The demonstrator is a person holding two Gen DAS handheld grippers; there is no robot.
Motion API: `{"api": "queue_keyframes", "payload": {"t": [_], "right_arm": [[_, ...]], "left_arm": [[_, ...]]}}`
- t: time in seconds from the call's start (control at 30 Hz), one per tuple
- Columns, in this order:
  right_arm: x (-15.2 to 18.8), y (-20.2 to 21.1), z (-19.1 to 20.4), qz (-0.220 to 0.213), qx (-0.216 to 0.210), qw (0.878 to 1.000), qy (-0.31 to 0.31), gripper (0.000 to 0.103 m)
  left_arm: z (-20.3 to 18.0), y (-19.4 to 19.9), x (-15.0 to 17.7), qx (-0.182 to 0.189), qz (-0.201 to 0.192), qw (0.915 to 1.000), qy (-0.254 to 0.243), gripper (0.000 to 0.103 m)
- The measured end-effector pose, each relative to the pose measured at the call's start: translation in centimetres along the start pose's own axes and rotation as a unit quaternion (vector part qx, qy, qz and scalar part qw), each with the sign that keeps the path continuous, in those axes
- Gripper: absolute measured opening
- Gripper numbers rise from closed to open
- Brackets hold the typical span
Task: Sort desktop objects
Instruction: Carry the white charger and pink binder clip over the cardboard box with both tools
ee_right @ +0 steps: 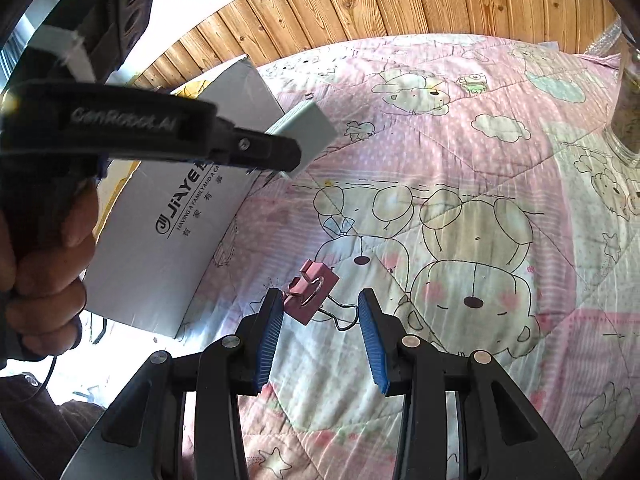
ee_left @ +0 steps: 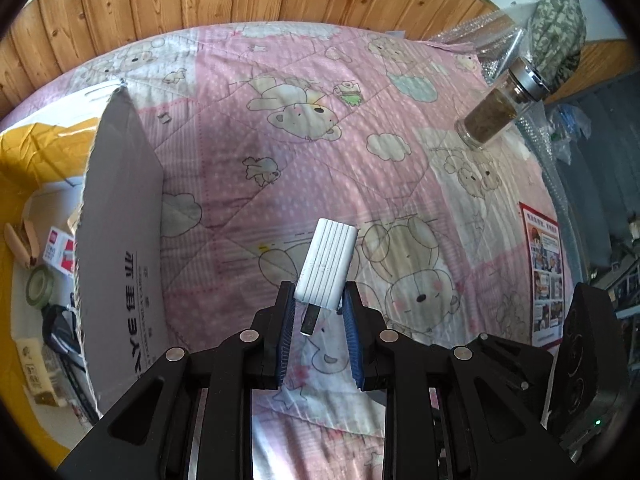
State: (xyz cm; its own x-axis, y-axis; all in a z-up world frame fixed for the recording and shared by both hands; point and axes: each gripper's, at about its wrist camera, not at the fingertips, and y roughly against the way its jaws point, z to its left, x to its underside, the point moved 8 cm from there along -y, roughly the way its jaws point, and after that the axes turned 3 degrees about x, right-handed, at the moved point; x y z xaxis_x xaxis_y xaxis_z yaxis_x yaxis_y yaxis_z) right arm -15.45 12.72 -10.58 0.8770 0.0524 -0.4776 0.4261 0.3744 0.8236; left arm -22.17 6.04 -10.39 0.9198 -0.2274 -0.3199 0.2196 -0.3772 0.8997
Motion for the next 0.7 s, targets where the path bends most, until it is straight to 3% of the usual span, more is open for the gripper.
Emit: {"api": "queue_keyframes", "payload": {"t": [0.7], "right_arm": [[-1.0,4.1,3.3,-0.045,0.026,0.997,0.054,0.04]], "left_arm": [[0.3,6.6,4.5,0.009,-0.049,0.9984,0.028,0.024]]}}
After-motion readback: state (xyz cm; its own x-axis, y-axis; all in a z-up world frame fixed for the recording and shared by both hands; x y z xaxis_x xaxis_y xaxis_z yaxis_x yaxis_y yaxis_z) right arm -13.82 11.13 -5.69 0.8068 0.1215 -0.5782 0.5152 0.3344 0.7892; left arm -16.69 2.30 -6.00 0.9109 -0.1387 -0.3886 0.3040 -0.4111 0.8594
